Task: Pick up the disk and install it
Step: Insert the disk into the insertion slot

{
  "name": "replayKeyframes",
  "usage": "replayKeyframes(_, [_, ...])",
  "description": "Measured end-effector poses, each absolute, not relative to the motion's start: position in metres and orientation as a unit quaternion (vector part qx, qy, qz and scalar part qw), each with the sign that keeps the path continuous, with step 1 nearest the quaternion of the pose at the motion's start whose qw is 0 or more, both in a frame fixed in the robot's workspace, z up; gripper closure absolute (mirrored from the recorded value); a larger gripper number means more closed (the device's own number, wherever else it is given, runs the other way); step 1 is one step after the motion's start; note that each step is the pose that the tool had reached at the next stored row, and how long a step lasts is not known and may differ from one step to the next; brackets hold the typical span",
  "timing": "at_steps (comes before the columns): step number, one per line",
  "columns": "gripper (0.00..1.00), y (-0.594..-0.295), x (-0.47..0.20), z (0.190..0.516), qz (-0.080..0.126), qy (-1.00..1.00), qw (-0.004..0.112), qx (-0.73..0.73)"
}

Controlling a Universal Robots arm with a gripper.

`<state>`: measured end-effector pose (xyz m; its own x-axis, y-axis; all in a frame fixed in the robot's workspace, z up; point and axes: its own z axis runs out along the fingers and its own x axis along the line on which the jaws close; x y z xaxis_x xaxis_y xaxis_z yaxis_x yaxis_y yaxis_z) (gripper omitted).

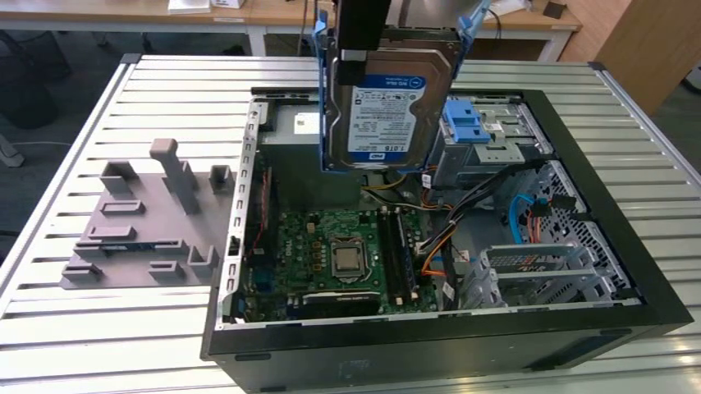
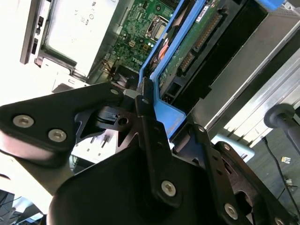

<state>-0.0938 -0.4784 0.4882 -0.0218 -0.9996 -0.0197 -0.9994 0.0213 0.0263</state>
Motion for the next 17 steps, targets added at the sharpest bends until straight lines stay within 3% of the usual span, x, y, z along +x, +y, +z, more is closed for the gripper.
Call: replayKeyframes(17, [0.64,-0.502,-0.089,0.486,-0.016,-0.715,0.002,0.699])
